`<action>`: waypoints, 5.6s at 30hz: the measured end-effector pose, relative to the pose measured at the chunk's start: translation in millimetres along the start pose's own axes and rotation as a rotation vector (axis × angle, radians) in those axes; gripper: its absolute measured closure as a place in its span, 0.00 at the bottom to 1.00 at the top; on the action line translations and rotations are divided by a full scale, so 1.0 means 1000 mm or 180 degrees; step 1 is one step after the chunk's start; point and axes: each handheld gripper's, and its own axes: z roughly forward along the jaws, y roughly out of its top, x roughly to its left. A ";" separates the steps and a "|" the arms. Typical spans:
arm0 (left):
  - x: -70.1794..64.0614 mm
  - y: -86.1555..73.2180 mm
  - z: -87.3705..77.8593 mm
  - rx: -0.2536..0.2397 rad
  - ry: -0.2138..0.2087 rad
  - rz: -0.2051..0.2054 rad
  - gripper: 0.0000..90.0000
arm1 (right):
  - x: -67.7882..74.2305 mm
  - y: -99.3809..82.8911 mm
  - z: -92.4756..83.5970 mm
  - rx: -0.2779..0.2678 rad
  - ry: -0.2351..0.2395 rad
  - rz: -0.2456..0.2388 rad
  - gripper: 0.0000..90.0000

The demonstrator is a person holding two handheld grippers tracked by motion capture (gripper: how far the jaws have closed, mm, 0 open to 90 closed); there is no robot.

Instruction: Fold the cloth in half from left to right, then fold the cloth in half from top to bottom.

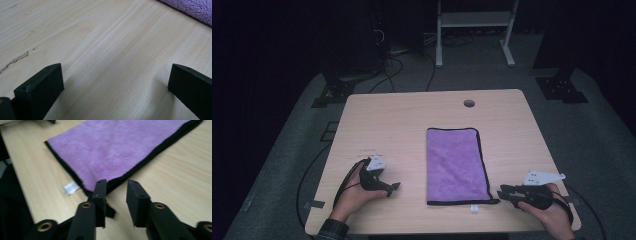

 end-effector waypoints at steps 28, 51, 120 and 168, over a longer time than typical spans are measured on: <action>0.008 0.059 0.020 -0.0192 -0.0116 0.0047 0.35 | -0.068 0.077 0.062 0.0030 -0.0336 -0.0154 0.53; 0.051 0.145 0.101 -0.0228 0.0000 -0.0046 0.37 | -0.124 0.133 0.126 0.0151 -0.0398 -0.0060 0.48; 0.060 0.187 0.068 -0.0487 -0.0312 -0.0114 0.94 | -0.119 0.176 0.117 -0.0189 -0.0490 -0.0136 0.92; -0.047 0.096 0.022 -0.0083 -0.0920 0.0128 0.94 | -0.025 0.064 0.054 -0.0058 0.0132 -0.0354 0.92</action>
